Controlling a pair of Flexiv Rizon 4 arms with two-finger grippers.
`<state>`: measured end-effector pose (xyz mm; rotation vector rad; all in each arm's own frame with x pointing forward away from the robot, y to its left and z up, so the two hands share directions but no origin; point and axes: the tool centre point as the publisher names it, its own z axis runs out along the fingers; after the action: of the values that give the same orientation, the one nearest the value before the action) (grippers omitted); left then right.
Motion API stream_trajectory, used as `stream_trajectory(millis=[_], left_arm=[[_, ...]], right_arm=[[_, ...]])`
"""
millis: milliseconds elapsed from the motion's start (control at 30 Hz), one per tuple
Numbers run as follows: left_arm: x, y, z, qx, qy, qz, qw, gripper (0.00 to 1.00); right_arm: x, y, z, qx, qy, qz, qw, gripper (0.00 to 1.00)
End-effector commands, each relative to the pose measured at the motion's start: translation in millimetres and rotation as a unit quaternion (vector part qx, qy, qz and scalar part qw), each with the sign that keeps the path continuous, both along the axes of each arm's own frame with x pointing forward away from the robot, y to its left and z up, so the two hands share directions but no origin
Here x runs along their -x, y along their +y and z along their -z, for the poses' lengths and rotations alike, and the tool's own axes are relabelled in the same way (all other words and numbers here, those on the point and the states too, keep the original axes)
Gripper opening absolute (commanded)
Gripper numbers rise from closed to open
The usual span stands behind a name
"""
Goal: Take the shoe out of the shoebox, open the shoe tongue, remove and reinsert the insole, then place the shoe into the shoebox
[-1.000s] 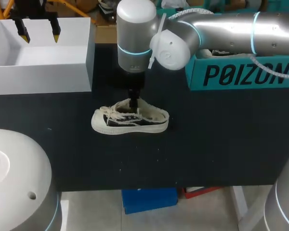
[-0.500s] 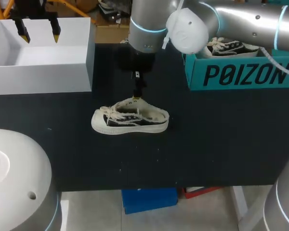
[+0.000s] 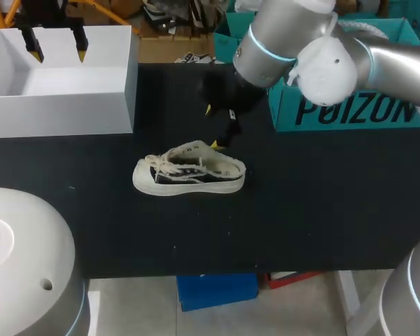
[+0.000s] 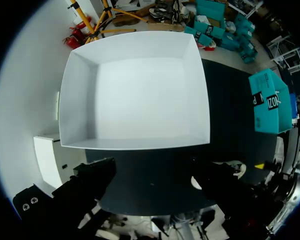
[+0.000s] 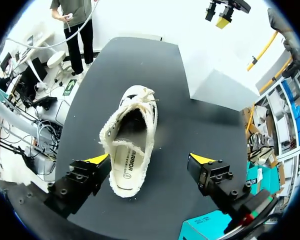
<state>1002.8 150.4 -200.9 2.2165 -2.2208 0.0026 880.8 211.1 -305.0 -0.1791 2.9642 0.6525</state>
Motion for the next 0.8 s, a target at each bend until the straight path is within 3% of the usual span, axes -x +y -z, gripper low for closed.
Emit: stream_trajectory(millis=[33,600,667,800], left_arm=[[0.9,-0.5,-0.8,-0.001,0.001,-0.001,1.0,1.0],[0.9,-0.5,-0.8,-0.001,0.001,-0.001,1.0,1.0],[0.9,-0.5,-0.8,-0.001,0.001,-0.001,1.0,1.0],[0.9,-0.5,-0.8,-0.001,0.001,-0.001,1.0,1.0]], right_arm=[[5.6,-12.8,1.4,-0.143,-0.002,-0.012,0.99,1.0],[5.9,-14.3,1.2,-0.15,-0.001,-0.014,0.989,1.0],[9.9,-9.3,4.2,-0.198,0.001,-0.002,0.98,1.0],[14.2,-1.7,13.0,-0.211,0.004,0.005,0.978,1.0]])
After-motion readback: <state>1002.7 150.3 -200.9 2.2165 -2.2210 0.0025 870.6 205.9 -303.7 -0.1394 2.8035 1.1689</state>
